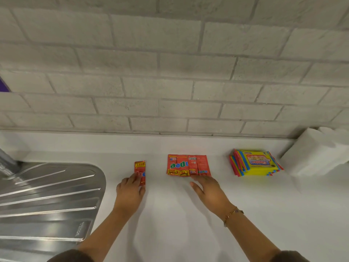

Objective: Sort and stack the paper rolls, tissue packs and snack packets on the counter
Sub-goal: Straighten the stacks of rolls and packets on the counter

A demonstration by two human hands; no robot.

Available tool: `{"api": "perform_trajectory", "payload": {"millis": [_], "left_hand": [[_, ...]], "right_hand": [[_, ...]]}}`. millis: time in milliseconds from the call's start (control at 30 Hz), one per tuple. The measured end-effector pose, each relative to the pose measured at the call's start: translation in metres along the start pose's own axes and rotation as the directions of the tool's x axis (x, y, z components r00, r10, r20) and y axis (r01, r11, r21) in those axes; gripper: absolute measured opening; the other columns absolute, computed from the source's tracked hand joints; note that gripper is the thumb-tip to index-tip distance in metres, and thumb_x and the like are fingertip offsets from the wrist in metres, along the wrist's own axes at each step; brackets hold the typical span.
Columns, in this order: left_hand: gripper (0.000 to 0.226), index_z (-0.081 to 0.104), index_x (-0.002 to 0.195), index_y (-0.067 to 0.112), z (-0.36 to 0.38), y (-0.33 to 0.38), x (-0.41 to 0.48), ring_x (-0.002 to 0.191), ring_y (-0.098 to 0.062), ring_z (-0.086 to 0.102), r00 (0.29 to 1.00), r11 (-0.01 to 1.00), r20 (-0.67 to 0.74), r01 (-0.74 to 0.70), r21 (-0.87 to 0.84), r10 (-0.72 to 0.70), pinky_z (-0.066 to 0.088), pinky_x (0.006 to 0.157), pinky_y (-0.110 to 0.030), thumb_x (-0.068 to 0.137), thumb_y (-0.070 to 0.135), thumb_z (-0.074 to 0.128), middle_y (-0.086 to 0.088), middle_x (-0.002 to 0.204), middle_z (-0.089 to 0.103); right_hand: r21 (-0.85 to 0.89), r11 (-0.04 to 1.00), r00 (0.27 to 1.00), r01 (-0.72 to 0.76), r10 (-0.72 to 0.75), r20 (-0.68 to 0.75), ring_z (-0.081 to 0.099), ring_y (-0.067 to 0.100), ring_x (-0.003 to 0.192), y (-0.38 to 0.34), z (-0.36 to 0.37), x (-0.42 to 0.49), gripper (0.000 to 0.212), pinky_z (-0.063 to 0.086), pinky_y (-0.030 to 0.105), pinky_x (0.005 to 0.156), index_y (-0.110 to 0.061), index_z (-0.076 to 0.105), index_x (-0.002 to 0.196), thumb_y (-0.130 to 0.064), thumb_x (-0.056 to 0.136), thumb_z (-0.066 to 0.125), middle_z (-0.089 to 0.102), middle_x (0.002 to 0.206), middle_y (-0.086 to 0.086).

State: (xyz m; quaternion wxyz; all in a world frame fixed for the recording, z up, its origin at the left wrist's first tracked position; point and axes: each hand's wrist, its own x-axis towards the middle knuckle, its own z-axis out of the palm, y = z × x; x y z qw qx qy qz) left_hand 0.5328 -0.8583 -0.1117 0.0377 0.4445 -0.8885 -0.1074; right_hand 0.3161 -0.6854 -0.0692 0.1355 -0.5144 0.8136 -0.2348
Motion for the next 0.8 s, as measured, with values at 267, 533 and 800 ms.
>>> {"api": "perform_trajectory", "payload": {"millis": [267, 533, 800], "left_hand": [[0.046, 0.04, 0.136, 0.014, 0.006, 0.038, 0.021, 0.124, -0.027, 0.044, 0.994, 0.992, 0.015, -0.106, 0.069, 0.105, 0.034, 0.102, -0.04, 0.095, 0.034, 0.039, -0.006, 0.143, 0.043], [0.048, 0.038, 0.137, 0.015, 0.009, 0.045, 0.026, 0.126, -0.025, 0.042, 0.983, 0.982, 0.031, -0.182, 0.055, 0.181, 0.031, 0.104, -0.04, 0.094, 0.037, 0.04, -0.005, 0.145, 0.041], [0.039, 0.047, 0.131, 0.018, -0.048, 0.065, 0.022, 0.129, -0.027, 0.039, 0.945, 0.937, -0.042, -0.327, -0.125, 0.324, 0.025, 0.109, -0.039, 0.094, 0.027, 0.045, -0.005, 0.141, 0.045]], "right_hand": [[0.029, 0.999, 1.0, -0.021, 0.021, -0.007, 0.049, 0.013, 0.123, -0.006, 0.0, -0.006, 0.063, 0.031, 0.029, 0.105, -0.028, 0.054, 0.124, -0.065, 0.083, 0.025, 0.059, 0.129, -0.006], [-0.009, 0.998, 0.997, -0.059, 0.059, 0.042, 0.047, 0.013, 0.124, -0.011, -0.002, -0.006, 0.04, 0.029, 0.03, 0.107, -0.028, 0.053, 0.125, -0.046, 0.093, 0.038, 0.056, 0.131, -0.007], [-0.084, 0.995, 0.998, -0.055, 0.057, 0.023, 0.056, 0.024, 0.112, -0.03, -0.037, -0.004, 0.031, 0.042, 0.032, 0.095, -0.018, 0.061, 0.116, -0.034, 0.095, 0.045, 0.064, 0.119, 0.003]]}}
